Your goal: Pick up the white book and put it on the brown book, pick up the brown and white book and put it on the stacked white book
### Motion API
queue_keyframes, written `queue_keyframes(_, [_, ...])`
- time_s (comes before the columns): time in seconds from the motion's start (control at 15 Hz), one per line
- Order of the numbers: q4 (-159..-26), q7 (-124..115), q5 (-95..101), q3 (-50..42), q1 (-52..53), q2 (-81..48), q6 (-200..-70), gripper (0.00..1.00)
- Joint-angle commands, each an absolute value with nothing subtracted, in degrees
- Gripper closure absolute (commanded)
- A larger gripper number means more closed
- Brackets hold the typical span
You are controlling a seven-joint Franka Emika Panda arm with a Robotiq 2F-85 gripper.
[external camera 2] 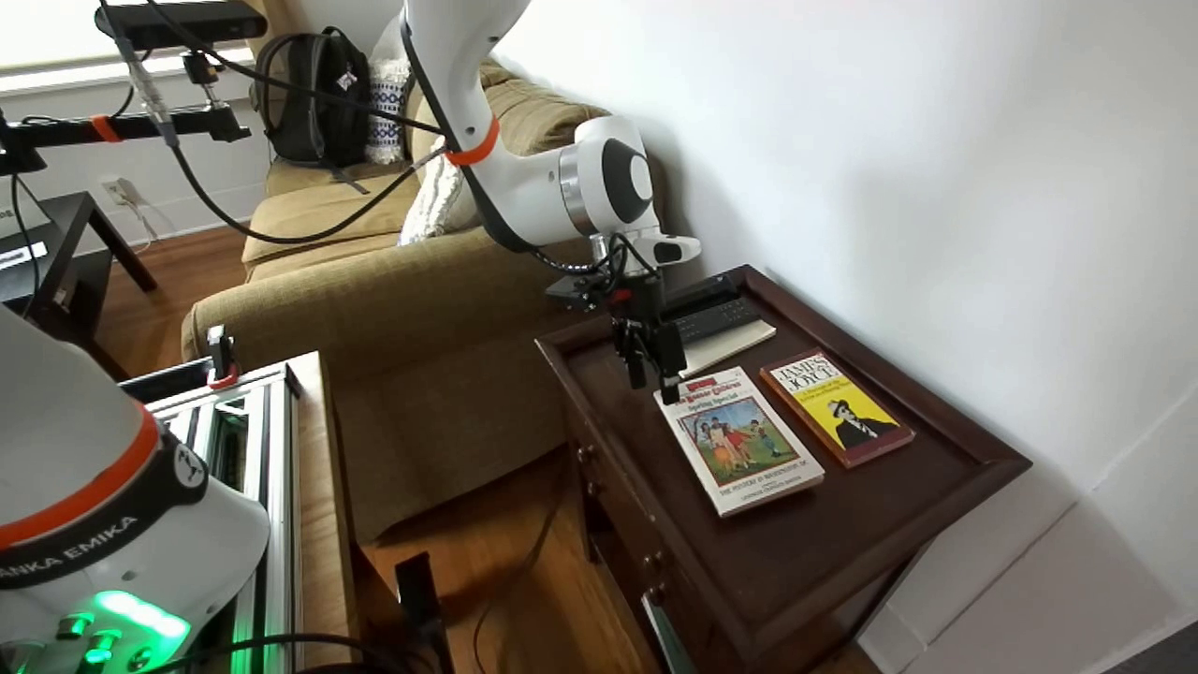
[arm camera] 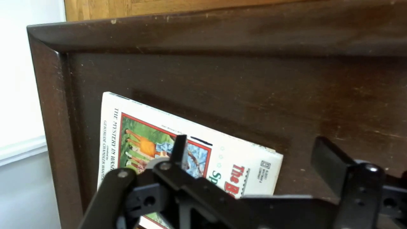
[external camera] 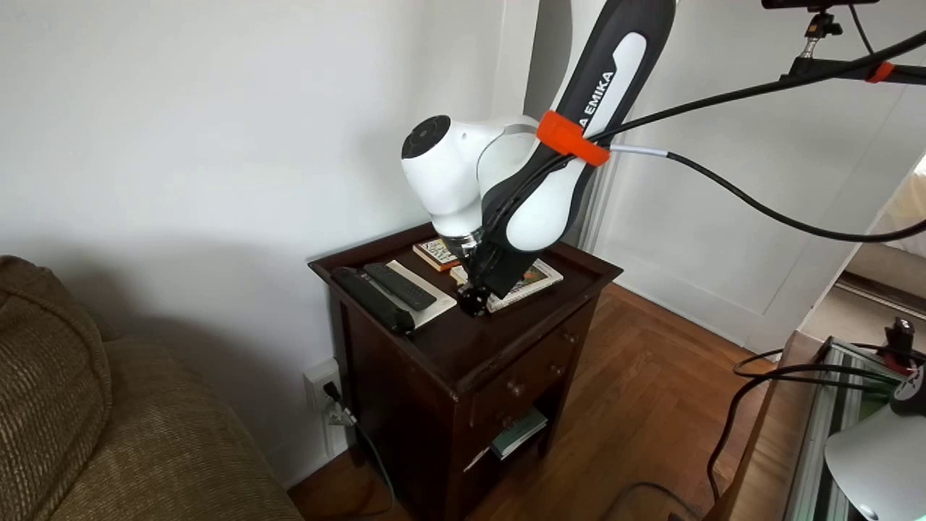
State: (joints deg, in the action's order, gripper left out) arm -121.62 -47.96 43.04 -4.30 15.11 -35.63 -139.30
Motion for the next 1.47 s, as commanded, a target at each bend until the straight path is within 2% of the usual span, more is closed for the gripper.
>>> queue_keyframes(0.0, [-118.94,-48.52,45.11,-5.85,16.59,-38.99,-139.44,0.0])
queue_keyframes(0.13, [-117.98,-48.51,45.63,-6.21,16.89,-40.1,-139.67,0.0])
queue_keyframes(0.27, [-117.01,-48.31,45.97,-6.28,16.92,-41.14,-139.69,0.06])
queue_keyframes(0.47, [-115.86,-47.9,46.02,-6.25,16.87,-42.33,-139.56,0.4])
queue_keyframes(0.8, [-114.87,-47.68,45.9,-6.41,16.89,-43.03,-139.37,0.77])
queue_keyframes(1.2, [-114.37,-47.7,46.08,-6.59,17.45,-42.93,-138.48,0.87])
queue_keyframes(1.4, [-114.45,-47.64,46.22,-6.58,17.75,-42.3,-137.5,0.89])
